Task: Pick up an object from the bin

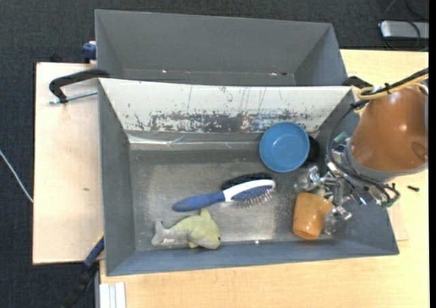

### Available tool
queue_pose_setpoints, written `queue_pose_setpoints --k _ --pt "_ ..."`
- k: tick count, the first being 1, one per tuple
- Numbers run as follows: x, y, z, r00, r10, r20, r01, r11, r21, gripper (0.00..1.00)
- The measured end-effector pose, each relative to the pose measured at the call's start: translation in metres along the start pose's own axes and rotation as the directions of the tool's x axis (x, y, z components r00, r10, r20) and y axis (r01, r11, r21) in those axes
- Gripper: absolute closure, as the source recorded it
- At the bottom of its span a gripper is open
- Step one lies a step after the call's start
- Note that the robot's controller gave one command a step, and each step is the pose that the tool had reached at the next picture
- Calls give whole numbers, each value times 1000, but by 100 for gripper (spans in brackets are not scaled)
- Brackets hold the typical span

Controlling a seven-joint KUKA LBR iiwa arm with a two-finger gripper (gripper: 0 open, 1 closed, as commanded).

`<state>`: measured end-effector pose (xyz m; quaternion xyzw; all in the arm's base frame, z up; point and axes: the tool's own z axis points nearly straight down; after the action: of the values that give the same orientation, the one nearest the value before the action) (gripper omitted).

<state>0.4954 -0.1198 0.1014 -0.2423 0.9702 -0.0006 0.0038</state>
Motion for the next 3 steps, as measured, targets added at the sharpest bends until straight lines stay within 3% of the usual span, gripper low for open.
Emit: queue_pose_setpoints --k 1,2,3 --pt "-4 6 0 917 -399 1 399 917 0 0" --pt "-14 15 23 705 -709 -6 709 705 8 0" --pt "-16 13 20 708 -706 -3 706 708 -2 0"
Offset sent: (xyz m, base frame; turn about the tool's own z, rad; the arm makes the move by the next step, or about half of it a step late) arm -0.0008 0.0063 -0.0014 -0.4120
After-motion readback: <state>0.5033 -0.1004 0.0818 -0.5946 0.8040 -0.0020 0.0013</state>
